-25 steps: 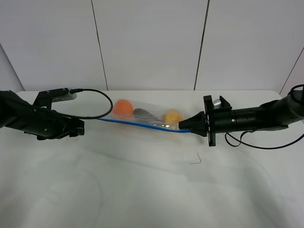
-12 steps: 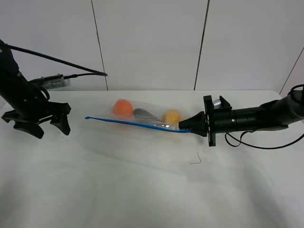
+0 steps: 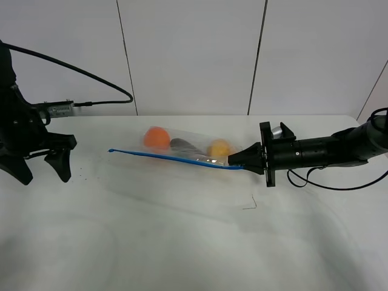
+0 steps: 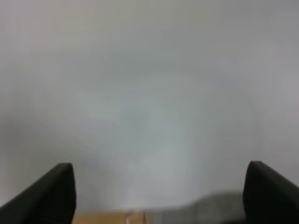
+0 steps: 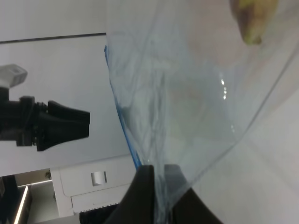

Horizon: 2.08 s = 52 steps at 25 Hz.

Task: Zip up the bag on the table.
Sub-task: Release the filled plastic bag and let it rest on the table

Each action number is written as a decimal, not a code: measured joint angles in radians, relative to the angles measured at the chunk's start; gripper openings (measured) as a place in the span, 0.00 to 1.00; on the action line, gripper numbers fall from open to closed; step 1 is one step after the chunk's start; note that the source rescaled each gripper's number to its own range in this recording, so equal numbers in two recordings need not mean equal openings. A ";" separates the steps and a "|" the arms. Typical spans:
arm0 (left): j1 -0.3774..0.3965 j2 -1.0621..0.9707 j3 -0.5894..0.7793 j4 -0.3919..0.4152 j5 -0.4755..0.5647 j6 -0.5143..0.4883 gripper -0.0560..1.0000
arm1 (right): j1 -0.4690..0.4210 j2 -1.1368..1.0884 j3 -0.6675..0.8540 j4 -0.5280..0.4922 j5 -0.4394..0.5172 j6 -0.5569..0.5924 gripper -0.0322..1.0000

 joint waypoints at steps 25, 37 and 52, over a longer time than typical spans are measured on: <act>0.000 -0.805 0.730 0.000 -0.084 0.087 1.00 | 0.000 0.000 0.000 0.000 0.000 0.000 0.03; 0.000 -1.167 0.743 0.000 -0.116 0.101 1.00 | 0.000 0.000 0.000 -0.005 0.000 0.000 0.03; 0.000 -1.572 0.748 0.000 -0.116 0.101 1.00 | 0.000 0.000 0.000 -0.008 -0.002 0.000 0.03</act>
